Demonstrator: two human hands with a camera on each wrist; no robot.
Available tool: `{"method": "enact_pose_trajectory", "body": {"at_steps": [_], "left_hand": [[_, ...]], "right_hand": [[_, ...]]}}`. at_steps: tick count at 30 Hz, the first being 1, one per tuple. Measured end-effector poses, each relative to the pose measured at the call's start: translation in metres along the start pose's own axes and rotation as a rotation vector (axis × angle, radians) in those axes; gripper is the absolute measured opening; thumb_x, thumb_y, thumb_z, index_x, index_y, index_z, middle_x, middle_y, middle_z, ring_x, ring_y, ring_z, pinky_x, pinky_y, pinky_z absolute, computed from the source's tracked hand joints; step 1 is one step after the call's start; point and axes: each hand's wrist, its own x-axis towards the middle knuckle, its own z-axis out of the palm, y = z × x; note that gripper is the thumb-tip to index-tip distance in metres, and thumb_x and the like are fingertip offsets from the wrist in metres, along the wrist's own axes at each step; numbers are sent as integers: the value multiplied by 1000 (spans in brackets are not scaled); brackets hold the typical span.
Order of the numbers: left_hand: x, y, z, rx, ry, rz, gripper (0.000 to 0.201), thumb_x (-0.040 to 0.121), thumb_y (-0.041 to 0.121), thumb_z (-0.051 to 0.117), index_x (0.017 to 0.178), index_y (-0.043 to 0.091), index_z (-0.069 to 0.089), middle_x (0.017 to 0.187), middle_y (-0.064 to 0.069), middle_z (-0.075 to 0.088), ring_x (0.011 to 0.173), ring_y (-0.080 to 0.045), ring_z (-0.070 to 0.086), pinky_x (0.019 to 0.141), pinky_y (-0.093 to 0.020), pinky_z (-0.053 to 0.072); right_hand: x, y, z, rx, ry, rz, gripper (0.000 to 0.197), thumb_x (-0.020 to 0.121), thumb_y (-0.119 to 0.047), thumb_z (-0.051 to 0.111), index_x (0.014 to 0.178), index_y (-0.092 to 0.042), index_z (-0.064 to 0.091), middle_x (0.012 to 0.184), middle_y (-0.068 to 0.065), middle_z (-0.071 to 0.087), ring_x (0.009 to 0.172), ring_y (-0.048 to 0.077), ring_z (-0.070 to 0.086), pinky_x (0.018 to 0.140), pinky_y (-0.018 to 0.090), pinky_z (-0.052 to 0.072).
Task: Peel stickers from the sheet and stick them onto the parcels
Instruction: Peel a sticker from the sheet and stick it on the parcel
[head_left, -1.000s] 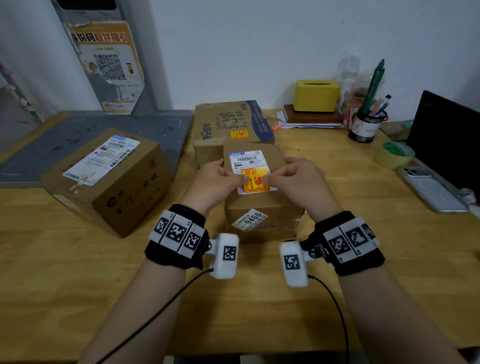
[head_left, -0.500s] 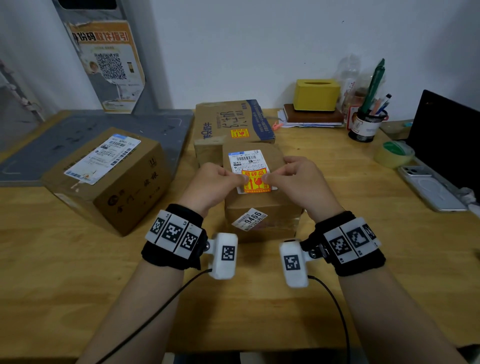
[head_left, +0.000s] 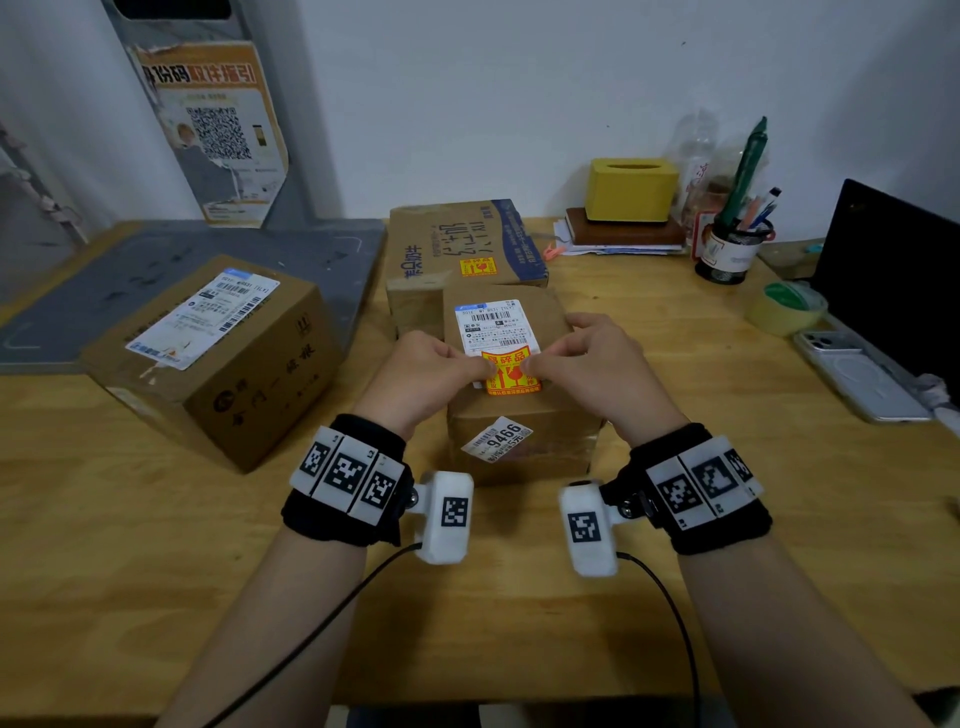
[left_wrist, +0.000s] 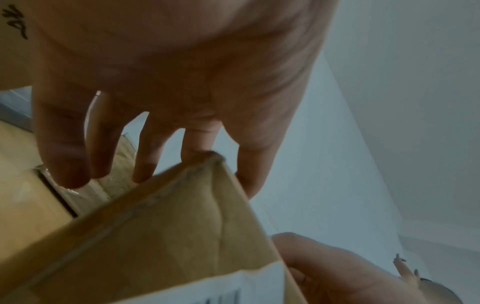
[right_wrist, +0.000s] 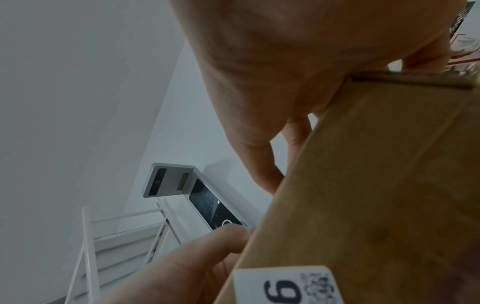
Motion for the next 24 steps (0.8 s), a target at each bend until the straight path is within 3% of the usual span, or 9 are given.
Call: {"method": "enact_pose_trajectory", "body": {"at_steps": [10,24], "left_hand": [[-2,3,1,19,16,-17,18,83,26,79,88,10,79,84,8,73,77,2,63,59,-19,44],[-5,5,-1,10,7,-31,18,84,28,78,86,10,78,81,9,72,74,3,60,56,-19,40]], "right_hand": [[-3,-2,1,40,1,-7,20,75,-40,85,65,-29,71,159,-6,39,144,21,38,113,56,34],[-8,-6,-1,69,11,-9,19,78,-38,83,65,-28,72,158,-7,40,143,19,39,114,55,33]]}}
